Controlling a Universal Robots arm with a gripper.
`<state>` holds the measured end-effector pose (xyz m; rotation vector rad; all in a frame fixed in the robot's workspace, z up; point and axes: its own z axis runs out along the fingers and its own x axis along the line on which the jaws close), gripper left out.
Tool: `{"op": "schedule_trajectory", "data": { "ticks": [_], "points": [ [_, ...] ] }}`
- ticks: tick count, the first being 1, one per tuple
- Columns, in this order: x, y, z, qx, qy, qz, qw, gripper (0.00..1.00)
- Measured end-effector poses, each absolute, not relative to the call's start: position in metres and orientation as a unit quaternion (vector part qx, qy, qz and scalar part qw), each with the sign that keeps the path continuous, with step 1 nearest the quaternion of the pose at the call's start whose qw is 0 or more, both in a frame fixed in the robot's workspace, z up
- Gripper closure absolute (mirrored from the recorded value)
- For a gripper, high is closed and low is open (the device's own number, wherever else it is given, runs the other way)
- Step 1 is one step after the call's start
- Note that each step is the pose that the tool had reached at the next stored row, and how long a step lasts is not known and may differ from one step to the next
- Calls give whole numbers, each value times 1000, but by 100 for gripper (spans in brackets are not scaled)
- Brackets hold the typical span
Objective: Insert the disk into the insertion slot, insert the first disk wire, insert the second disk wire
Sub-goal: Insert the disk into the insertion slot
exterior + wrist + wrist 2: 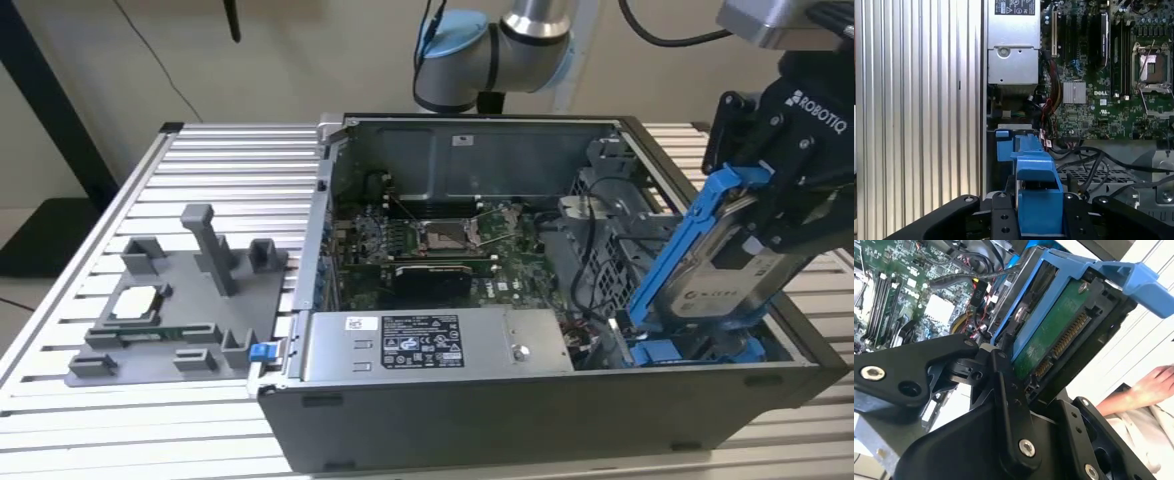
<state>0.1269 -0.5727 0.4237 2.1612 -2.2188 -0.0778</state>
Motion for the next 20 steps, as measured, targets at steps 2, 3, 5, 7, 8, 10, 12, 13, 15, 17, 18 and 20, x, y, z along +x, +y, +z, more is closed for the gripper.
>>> {"op": "schedule_trajectory", "data": {
  "ticks": [2,3,5,7,8,10,12,13,15,17,18,20],
  "points": [
    [125,-573,421,696,-717,-25,22,100],
    [125,-573,419,696,-717,-25,21,100],
    [125,-573,415,696,-717,-25,22,100],
    [125,-572,413,696,-717,-25,22,100],
    [125,-572,412,696,-717,-25,22,100],
    [125,-572,409,696,-717,-25,22,100],
    [126,-572,406,696,-717,-25,21,100],
    [126,-572,405,696,-717,-25,21,100],
    [127,-572,401,696,-717,-25,22,100],
    [127,-572,397,696,-717,-25,22,100],
    [127,-572,396,696,-717,-25,22,100],
    [127,-572,392,696,-717,-25,22,100]
  ]
}}
